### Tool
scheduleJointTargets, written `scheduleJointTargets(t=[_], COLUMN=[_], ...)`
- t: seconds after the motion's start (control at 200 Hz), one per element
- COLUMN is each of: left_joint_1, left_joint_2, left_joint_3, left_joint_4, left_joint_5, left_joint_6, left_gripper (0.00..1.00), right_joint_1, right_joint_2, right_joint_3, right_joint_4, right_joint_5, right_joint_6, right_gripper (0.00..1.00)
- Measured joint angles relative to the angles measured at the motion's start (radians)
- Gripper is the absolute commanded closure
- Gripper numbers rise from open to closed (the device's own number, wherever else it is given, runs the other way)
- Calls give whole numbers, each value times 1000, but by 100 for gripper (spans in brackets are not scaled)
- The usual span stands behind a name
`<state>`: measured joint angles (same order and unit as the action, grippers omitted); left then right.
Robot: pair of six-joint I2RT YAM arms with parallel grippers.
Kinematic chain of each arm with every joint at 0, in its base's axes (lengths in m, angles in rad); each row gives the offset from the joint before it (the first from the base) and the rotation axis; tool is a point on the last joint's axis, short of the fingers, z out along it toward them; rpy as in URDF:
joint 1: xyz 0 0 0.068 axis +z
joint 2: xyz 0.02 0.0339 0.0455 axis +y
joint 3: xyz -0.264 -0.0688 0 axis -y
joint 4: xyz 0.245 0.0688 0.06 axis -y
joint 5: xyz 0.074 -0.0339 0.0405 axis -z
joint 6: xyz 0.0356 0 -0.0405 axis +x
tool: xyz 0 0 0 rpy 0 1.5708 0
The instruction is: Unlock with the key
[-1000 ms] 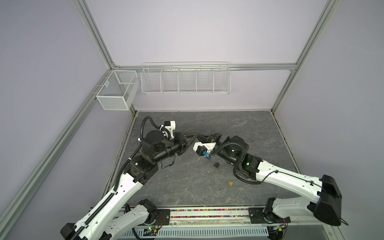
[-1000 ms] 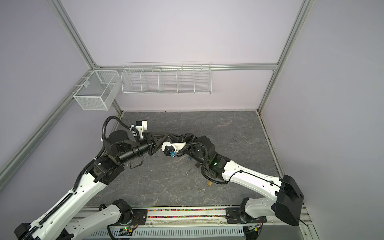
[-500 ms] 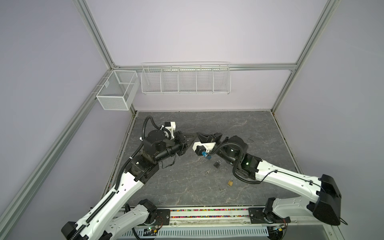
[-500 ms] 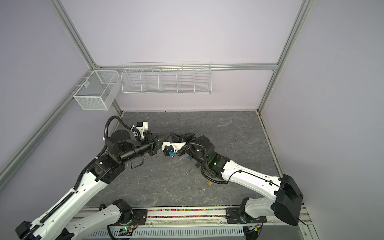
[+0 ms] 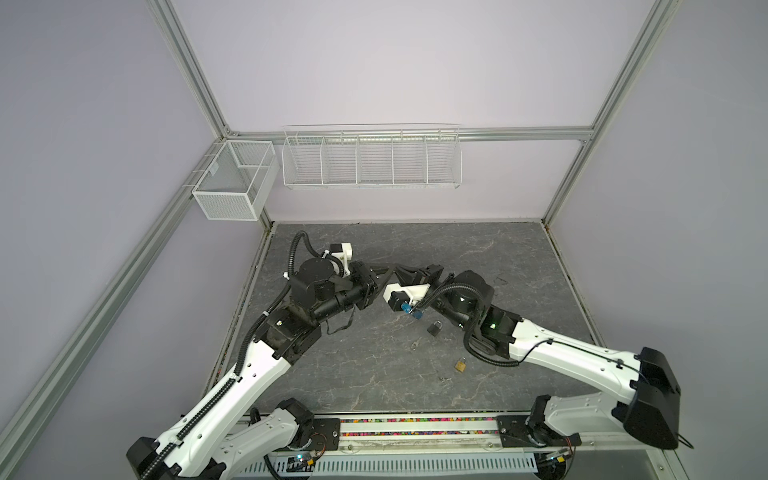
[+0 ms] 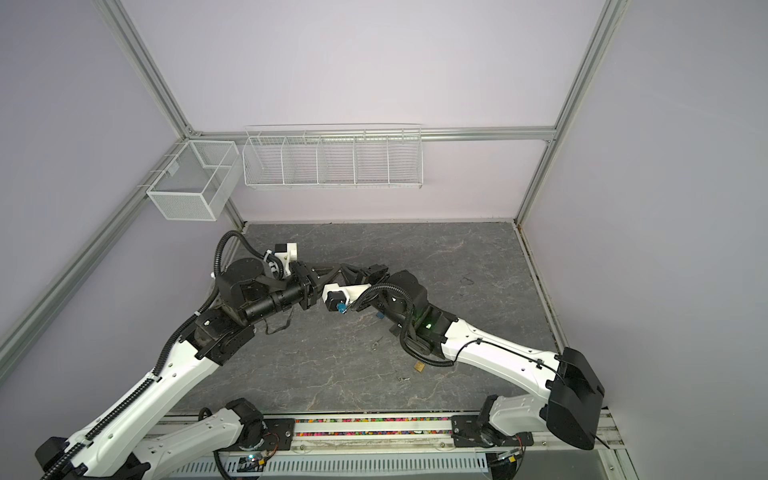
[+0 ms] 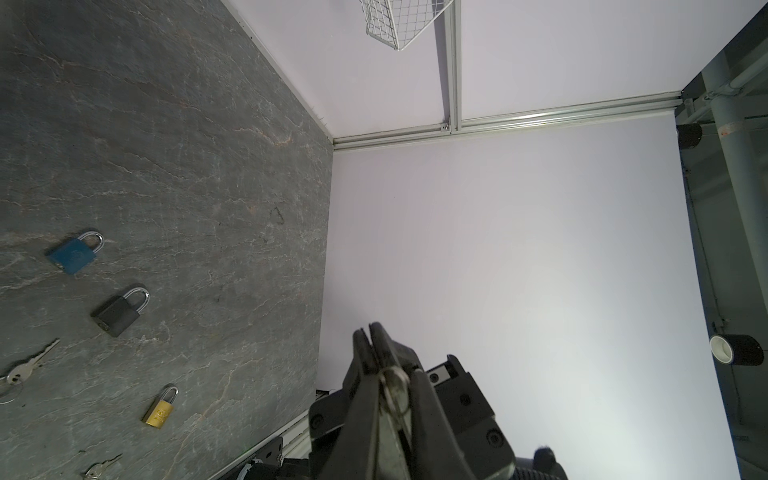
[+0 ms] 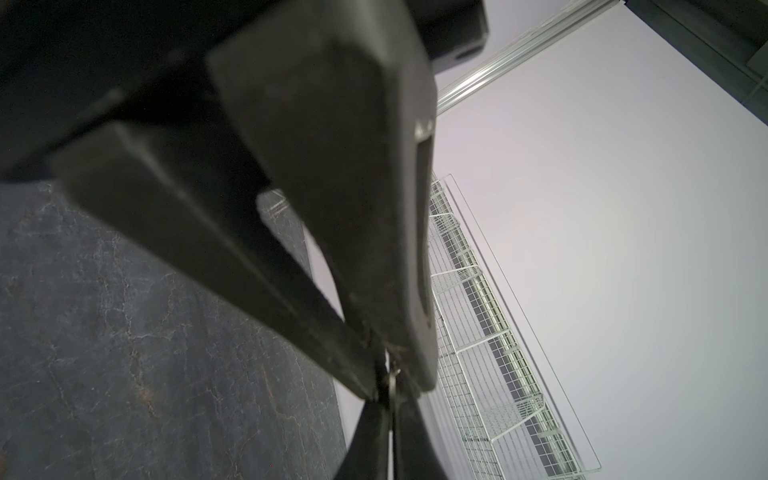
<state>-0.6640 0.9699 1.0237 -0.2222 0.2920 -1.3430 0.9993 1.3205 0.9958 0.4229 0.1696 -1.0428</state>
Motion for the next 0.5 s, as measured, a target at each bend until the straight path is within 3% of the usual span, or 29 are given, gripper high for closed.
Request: scheduleJointTargets(t=[0.165,0.5], left_joint_1=[0,0], left_joint_2=[1,3], left_joint_3=[-1,-2], left_joint_4=[-14,-17], left_joint_5=[-7,-9], left_joint_6=[0,-8], left_gripper=[100,100], right_joint_1=[-1,-1], right_joint_2=[0,2], right_joint_3=[0,0], right_joint_4=[-5,-8], right_joint_5=[14,22], right_joint_6=[-32,-58], right_gripper=[92,88])
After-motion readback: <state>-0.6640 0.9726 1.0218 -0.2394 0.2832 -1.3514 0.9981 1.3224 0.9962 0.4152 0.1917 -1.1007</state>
